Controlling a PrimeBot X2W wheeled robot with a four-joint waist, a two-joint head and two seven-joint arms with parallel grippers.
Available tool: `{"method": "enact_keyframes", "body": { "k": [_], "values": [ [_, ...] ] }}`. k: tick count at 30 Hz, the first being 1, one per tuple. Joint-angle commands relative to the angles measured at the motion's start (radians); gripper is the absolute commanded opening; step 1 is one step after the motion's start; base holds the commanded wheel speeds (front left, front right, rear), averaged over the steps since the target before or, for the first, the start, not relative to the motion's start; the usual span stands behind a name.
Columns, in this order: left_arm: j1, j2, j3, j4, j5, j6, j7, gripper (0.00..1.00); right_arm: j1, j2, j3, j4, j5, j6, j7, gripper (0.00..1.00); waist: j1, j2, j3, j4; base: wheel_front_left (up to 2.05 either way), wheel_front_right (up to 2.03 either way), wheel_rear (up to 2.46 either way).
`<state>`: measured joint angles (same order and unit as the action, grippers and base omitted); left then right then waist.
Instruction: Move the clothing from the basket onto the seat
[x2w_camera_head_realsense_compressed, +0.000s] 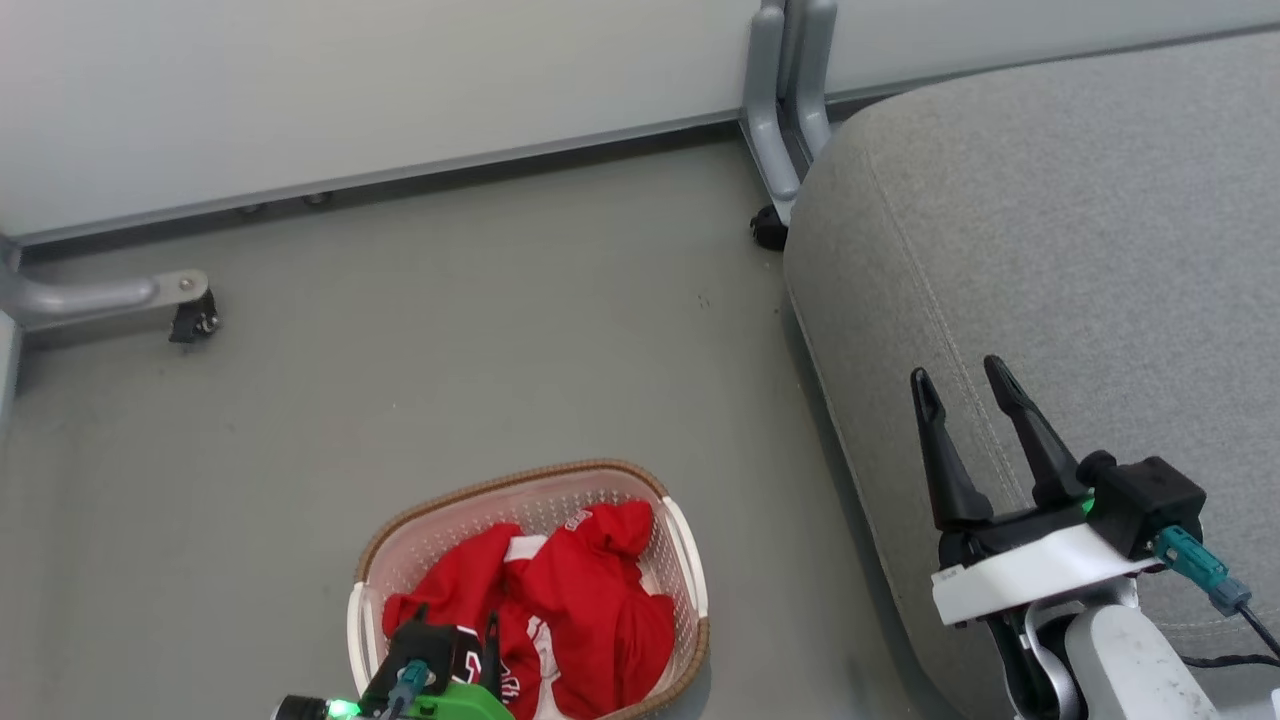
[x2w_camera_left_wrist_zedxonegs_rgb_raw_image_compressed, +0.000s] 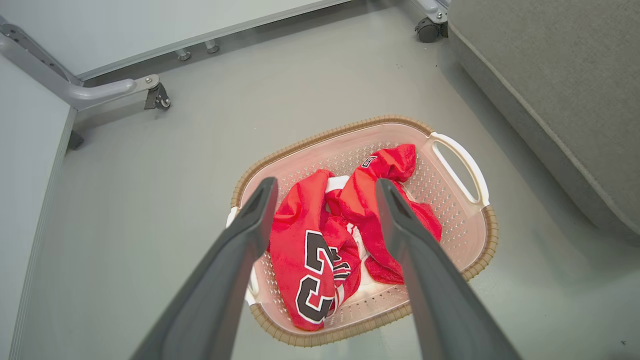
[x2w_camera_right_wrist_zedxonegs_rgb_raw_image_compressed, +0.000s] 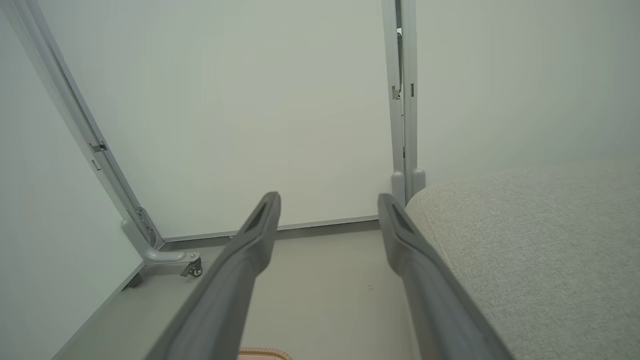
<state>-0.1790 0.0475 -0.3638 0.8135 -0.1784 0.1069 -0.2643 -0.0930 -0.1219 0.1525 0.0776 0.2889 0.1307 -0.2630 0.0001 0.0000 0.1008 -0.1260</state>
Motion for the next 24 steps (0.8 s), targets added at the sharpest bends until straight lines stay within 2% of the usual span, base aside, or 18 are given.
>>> {"method": "enact_keyframes", "body": {
  "k": [1,5,11,15,24],
  "values": [
    [-0.083,0.010,-0.024,0.080,0.036,-0.013,0.000,1.00,-0.036,-0.009,0.000,-0.006,0.011,0.000,-0.003,1.00,-0.0001,0.0000,0.178,-0.052,0.00,0.00,0.00],
    [-0.214,0.028,-0.062,0.246,0.077,-0.025,0.005,1.00,-0.080,-0.021,0.018,-0.015,0.024,0.000,-0.003,1.00,-0.0001,0.0000,0.296,-0.079,0.00,0.00,0.00],
    [-0.375,0.037,-0.062,0.399,0.075,-0.030,0.044,1.00,-0.130,-0.011,0.007,-0.029,0.042,0.000,-0.003,1.00,-0.0001,0.0000,0.443,-0.115,0.00,0.00,0.00],
    [-0.440,0.054,-0.059,0.440,0.065,-0.046,0.078,1.00,-0.154,-0.009,0.017,-0.030,0.025,0.000,-0.003,1.00,-0.0001,0.0000,0.518,-0.134,0.00,0.00,0.00],
    [-0.529,0.106,-0.091,0.470,0.093,-0.018,0.185,1.00,-0.193,0.011,0.055,-0.043,0.061,0.000,-0.003,1.00,-0.0001,0.0000,0.635,-0.168,0.00,0.00,0.00]
  ]
}}
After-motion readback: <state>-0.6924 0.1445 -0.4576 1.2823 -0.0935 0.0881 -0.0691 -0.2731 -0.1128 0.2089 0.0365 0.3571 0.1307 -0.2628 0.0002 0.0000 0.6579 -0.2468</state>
